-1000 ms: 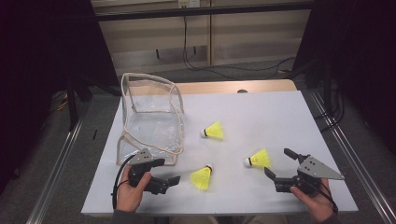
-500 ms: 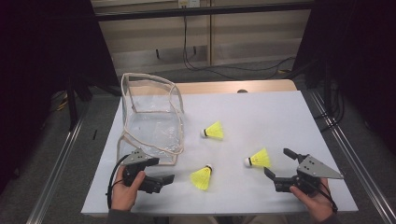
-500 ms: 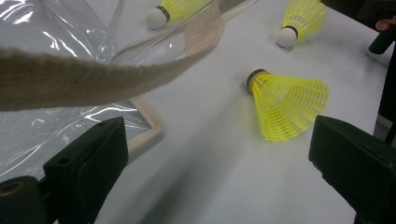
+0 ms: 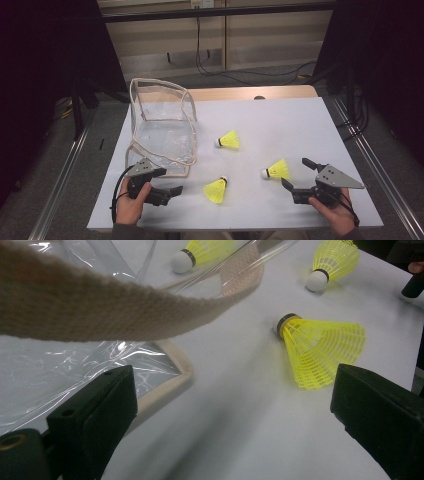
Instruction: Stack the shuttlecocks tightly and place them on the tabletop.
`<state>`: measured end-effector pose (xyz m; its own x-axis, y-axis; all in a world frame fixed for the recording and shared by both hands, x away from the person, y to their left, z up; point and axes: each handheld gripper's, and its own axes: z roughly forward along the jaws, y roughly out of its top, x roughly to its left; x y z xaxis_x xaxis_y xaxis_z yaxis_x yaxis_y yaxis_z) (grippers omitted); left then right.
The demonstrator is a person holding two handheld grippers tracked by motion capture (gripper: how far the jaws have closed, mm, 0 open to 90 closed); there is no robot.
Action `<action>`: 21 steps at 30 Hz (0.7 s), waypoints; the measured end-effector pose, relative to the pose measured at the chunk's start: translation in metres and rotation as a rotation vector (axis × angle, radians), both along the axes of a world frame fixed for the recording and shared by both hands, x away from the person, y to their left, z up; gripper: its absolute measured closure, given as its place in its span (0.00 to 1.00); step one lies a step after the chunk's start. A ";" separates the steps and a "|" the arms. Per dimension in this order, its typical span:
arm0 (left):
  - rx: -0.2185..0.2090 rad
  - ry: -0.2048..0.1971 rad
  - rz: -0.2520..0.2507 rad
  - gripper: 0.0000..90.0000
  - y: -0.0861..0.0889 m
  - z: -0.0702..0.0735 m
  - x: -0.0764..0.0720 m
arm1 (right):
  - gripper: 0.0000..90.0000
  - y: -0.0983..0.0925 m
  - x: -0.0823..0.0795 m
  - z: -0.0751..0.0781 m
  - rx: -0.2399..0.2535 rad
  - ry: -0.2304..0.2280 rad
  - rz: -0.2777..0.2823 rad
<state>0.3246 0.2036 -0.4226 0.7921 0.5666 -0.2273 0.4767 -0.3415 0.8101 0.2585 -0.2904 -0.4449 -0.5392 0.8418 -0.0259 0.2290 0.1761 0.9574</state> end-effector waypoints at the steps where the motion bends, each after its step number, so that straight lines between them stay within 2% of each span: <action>1: -0.005 -0.003 0.003 0.05 0.000 -0.001 0.000 | 0.04 0.000 0.001 0.000 0.001 0.004 0.000; 10: -0.004 -0.002 0.014 0.05 0.002 -0.003 0.002 | 0.04 0.000 0.006 0.000 -0.004 0.018 -0.004; 15: -0.018 -0.006 0.023 0.05 0.003 -0.002 0.002 | 0.04 0.003 0.011 0.000 -0.011 0.048 0.000; 21: -0.009 -0.004 0.036 0.05 0.004 -0.002 0.003 | 0.04 0.005 0.015 0.000 -0.022 0.065 -0.009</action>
<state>0.3277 0.2072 -0.4248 0.7723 0.5924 -0.2292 0.4849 -0.3168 0.8152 0.2732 -0.2855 -0.4451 -0.5331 0.8460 -0.0095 0.2925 0.1948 0.9362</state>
